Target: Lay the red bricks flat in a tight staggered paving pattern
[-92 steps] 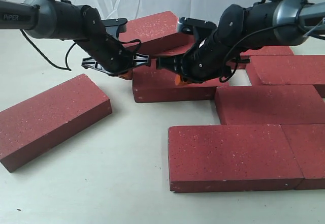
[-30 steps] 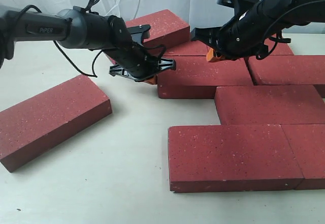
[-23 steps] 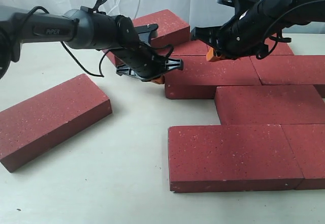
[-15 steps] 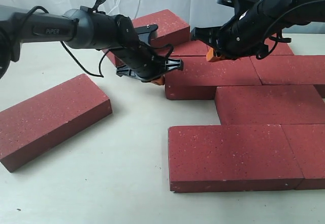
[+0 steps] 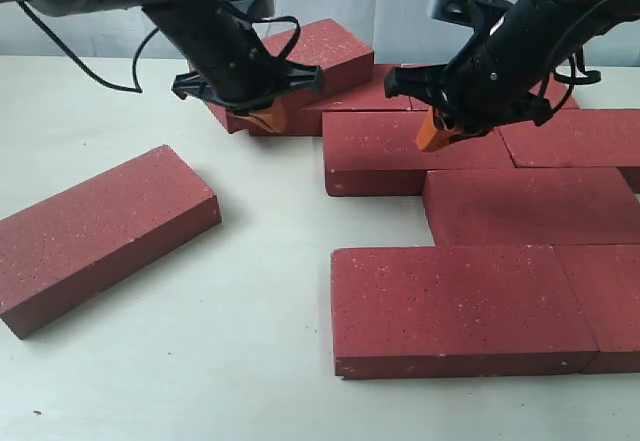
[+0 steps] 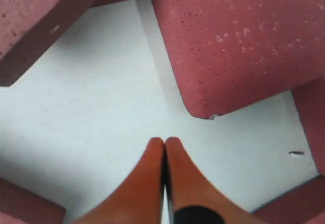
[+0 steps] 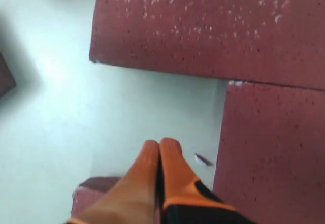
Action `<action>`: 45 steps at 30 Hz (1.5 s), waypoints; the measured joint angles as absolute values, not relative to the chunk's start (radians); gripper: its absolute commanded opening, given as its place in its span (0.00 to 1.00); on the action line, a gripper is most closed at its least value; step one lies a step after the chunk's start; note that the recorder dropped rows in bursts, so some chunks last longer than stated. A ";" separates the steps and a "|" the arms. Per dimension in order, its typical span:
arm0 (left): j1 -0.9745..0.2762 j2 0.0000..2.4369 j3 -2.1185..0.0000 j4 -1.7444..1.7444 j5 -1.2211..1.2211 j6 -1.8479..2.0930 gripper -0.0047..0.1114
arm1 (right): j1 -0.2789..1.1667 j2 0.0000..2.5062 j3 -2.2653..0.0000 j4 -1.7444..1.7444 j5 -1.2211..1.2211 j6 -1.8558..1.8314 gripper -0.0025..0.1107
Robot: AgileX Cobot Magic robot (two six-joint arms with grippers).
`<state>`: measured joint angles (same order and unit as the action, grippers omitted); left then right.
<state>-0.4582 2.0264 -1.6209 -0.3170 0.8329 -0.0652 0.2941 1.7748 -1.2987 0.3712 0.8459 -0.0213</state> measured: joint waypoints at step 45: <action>-0.218 1.581 -0.913 -0.020 0.588 -0.124 0.04 | 0.323 1.437 -0.855 0.344 0.786 -0.173 0.02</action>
<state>-0.2182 1.5812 -0.9128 -0.0201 0.5880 -0.1241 0.3226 1.4371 -0.8548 0.3443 0.7857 -0.1734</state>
